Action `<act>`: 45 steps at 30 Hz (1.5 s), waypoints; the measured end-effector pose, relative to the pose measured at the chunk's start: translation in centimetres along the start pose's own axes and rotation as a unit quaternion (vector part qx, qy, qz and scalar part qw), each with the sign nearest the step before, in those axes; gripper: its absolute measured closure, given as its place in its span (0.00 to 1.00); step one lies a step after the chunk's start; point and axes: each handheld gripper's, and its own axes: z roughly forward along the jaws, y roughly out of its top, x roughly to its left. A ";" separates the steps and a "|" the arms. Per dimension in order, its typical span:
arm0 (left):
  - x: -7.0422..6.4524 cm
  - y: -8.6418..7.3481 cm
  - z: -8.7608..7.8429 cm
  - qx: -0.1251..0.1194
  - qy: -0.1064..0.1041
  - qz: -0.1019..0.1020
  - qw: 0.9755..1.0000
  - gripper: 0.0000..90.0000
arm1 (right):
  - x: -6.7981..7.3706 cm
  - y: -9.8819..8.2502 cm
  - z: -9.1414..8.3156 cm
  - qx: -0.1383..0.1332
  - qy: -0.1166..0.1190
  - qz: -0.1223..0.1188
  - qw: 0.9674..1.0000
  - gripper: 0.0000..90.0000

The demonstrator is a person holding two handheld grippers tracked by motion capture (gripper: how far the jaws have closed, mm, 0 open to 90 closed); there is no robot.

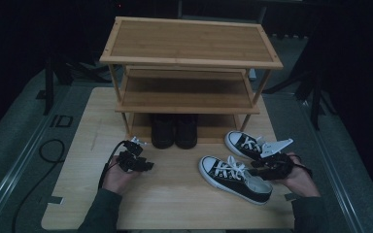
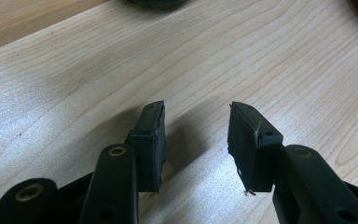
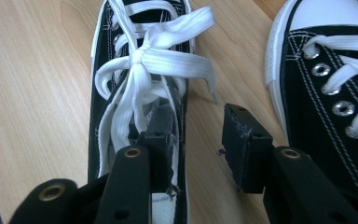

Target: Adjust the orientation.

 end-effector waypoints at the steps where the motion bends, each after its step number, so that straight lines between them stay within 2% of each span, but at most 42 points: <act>1: 0.0 0.0 0.0 -0.001 0.000 -0.001 1.000 0.63 | 0.0 0.0 -0.1 -0.001 -0.002 0.001 1.000 0.69; 9: 0.2 -0.1 0.0 -0.001 0.000 -0.004 1.000 0.63 | -0.4 -0.2 -0.7 -0.002 0.003 0.005 1.000 0.65; 14: 0.1 0.0 0.1 0.000 -0.001 -0.003 1.000 0.63 | -0.7 -0.4 -1.7 -0.005 -0.008 0.011 1.000 0.65; 22: 0.1 -0.1 0.2 0.002 0.000 -0.002 1.000 0.63 | -1.8 -1.2 -2.6 0.012 -0.052 0.038 0.998 0.63; 25: 0.1 -0.1 0.2 0.001 0.000 -0.004 1.000 0.63 | -2.3 -1.5 -3.0 0.007 -0.068 0.055 0.996 0.62; 31: 0.1 -0.1 0.2 0.001 0.000 -0.004 1.000 0.63 | -3.1 -1.8 -3.6 -0.001 -0.093 0.071 0.993 0.61; 38: 0.1 -0.1 0.3 0.004 0.000 -0.002 1.000 0.63 | -4.1 -2.1 -3.1 0.010 -0.098 0.083 0.992 0.60; 45: 0.1 -0.1 0.3 0.004 0.000 -0.002 1.000 0.63 | -5.0 -2.1 -1.4 0.025 -0.086 0.100 0.991 0.67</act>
